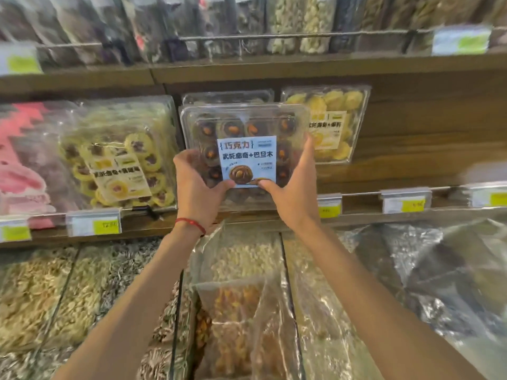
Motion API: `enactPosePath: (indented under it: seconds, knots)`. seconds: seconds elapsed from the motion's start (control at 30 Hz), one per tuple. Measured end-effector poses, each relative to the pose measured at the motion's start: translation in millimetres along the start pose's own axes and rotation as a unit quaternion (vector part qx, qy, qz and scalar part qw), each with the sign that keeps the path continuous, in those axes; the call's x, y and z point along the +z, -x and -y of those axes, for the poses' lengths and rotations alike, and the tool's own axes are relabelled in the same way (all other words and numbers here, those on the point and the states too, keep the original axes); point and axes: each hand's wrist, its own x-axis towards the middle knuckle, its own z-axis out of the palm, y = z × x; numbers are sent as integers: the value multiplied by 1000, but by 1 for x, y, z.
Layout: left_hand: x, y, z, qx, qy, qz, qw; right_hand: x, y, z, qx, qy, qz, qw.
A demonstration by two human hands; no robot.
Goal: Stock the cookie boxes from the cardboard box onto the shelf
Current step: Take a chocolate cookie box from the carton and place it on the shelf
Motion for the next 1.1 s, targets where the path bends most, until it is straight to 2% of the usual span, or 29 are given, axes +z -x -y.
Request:
enactPosePath:
  seconds: [0.33,0.53,0.87,1.1]
  knots:
    - [23,-70,70,-37,-14,-40,998,70,-55,-35,24,29,-1,999]
    - [36,-87,78,-31,-47,-40,998,78,-74,-48,27,58,2,998]
    - [43,-90,80,-70,-103,-59,990,87,-80,-43,28,182,-26,983]
    - [36,-74,71,-121,-131,-15,984,79,-62,-35,73,202,40,976]
